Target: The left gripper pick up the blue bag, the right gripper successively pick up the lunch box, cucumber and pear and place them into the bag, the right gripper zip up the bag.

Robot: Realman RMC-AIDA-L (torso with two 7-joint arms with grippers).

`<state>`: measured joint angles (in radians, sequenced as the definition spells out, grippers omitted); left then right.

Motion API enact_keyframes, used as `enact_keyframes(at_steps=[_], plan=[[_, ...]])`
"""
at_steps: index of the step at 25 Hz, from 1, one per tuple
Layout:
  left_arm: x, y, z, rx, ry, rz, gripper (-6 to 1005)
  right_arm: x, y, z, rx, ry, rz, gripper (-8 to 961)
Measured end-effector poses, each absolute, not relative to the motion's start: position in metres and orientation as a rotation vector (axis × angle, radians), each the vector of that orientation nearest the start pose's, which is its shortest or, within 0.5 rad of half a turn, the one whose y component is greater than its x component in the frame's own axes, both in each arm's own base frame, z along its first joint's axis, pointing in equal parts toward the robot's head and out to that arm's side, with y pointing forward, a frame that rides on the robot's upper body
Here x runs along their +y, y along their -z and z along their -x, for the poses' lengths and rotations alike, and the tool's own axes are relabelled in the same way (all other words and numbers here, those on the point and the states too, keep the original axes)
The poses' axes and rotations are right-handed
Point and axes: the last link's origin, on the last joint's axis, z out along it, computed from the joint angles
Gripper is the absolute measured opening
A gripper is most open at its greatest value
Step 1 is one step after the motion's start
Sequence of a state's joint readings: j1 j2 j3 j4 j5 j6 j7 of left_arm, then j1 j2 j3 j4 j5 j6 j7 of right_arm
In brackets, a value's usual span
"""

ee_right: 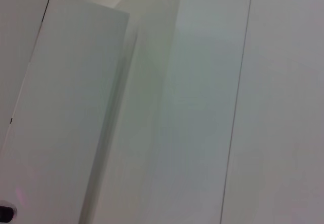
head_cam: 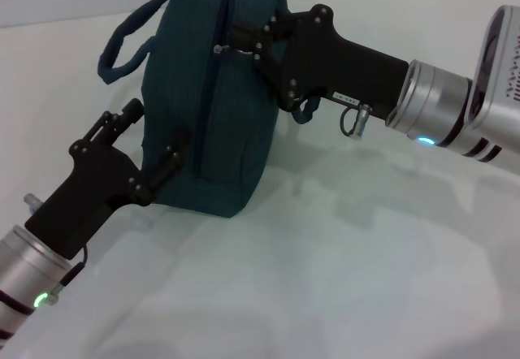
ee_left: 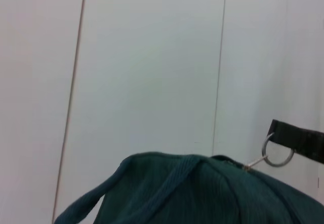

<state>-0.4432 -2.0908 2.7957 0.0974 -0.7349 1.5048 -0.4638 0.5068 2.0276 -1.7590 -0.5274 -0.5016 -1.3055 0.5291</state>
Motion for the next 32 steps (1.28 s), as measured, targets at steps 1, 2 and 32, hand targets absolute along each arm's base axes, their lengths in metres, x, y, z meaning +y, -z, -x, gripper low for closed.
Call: enact_keyframes(at_steps=[1, 2, 32], plan=[[0.275, 0.066, 0.266, -0.433, 1.131, 2.14, 615, 0.341, 0.037, -0.175, -0.113, -1.158, 2.29, 8], [0.275, 0.065, 0.264, -0.432, 1.144, 2.136, 645, 0.341, 0.037, -0.175, -0.113, -1.158, 2.291, 8], [0.279, 0.07, 0.25, -0.265, 1.129, 2.206, 199, 0.331, 0.033, -0.177, -0.121, -1.226, 2.273, 7]])
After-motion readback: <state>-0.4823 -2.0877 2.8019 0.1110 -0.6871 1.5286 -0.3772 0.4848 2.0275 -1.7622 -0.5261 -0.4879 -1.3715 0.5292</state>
